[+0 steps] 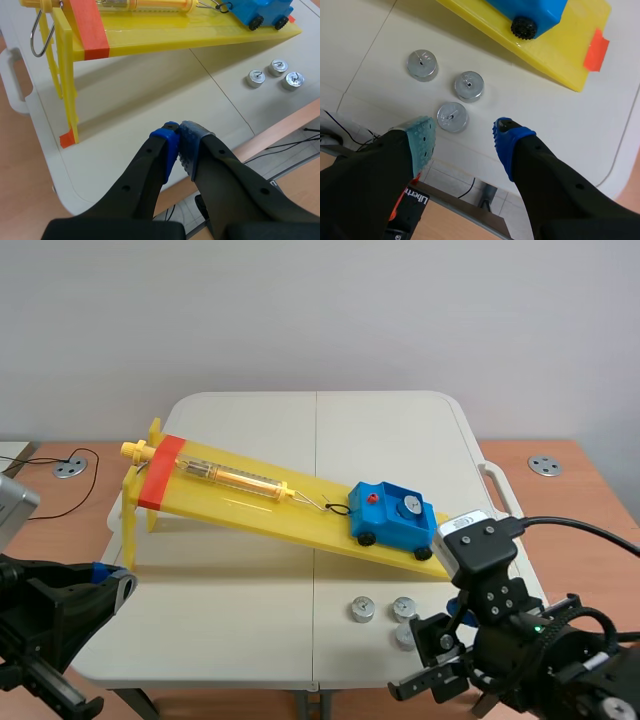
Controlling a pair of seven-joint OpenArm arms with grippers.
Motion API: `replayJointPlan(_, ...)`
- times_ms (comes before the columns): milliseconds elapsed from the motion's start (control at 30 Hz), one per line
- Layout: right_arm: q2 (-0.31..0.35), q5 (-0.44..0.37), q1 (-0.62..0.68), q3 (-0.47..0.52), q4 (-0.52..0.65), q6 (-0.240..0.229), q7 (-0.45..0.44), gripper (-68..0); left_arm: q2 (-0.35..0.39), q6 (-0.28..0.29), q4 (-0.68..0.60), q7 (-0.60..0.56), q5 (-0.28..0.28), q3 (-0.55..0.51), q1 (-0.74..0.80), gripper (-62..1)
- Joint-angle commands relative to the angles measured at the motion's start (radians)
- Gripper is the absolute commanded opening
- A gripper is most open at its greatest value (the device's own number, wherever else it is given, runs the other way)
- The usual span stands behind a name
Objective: Place the four metal weights on the blue cart on the ramp.
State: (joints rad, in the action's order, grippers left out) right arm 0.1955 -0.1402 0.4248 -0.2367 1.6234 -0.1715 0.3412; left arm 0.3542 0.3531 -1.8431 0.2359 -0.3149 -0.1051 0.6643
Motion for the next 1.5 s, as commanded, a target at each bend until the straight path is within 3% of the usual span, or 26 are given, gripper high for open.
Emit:
replayJointPlan(0,-0.011,-0.047,-0.068,-0.008,0.022,0.048,-0.123,-39.9,-0.008,0.033,-0.071,-0.081,-0.051,-0.015,-0.031,-58.2)
replayJointPlan(900,-0.094,0.002,-0.179,-0.04,-0.163,0.044,-0.19,-41.1,-0.008,0.036,-0.071,-0.081,-0.051,-0.015,-0.031,-58.2)
replayJointPlan(1200,-0.093,0.002,-0.179,-0.04,-0.203,0.044,-0.188,-43.4,-0.008,0.036,-0.071,-0.081,-0.051,-0.015,-0.031,-58.2)
replayJointPlan(1467,-0.093,0.002,-0.179,-0.04,-0.23,0.044,-0.19,-50.1,-0.008,0.036,-0.071,-0.081,-0.051,-0.015,-0.031,-58.2)
